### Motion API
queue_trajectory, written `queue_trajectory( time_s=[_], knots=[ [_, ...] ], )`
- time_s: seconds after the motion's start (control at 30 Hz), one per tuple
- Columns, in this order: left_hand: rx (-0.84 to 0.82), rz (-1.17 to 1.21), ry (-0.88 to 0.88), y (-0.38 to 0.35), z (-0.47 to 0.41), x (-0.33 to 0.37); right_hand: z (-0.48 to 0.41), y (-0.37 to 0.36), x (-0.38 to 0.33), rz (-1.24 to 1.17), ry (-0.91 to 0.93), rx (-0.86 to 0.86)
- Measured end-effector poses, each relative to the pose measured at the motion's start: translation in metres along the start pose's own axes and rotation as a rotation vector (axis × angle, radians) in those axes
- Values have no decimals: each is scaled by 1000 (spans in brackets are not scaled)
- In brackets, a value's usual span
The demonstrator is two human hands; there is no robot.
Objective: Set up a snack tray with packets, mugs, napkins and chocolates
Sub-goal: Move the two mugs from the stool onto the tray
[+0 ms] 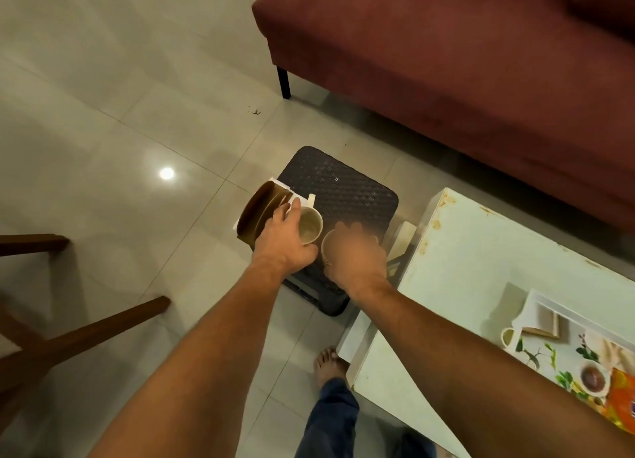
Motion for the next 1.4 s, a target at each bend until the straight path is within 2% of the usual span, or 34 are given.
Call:
queue_trajectory(
  time_s=[0.37, 0.53, 0.67, 0.77, 0.87, 1.07, 1.2, 1.4],
  knots=[
    [115, -142, 7, 2, -12, 6, -1, -2, 2, -4, 13, 16],
    [148, -179, -40, 4, 5, 26, 14, 8, 46, -75, -29, -13],
    [157, -181, -191, -6, 28, 86, 51, 31, 135, -144, -137, 41],
    [78, -186, -319, -35, 47, 148, 82, 46, 218, -135, -242, 80],
    [-32, -172, -415, -78, 72, 216, 113, 54, 305, -135, -347, 87],
    [-213, -180, -714, -197, 144, 336, 172, 41, 462, -154, -517, 79],
    [-310, -229, -853, -275, 186, 384, 192, 13, 529, -148, -573, 79],
    [-398, -259, -897, -357, 218, 417, 192, -38, 580, -127, -557, 55]
  ],
)
Point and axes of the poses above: each hand's wrist, its own z-axis away from the middle knuckle, its own y-axis out of the back of the hand, x = y × z, the point moved 9 cm from there along -z, towards the middle knuckle, and after that the axes turned 6 degrees about z, right-handed, at the moved point
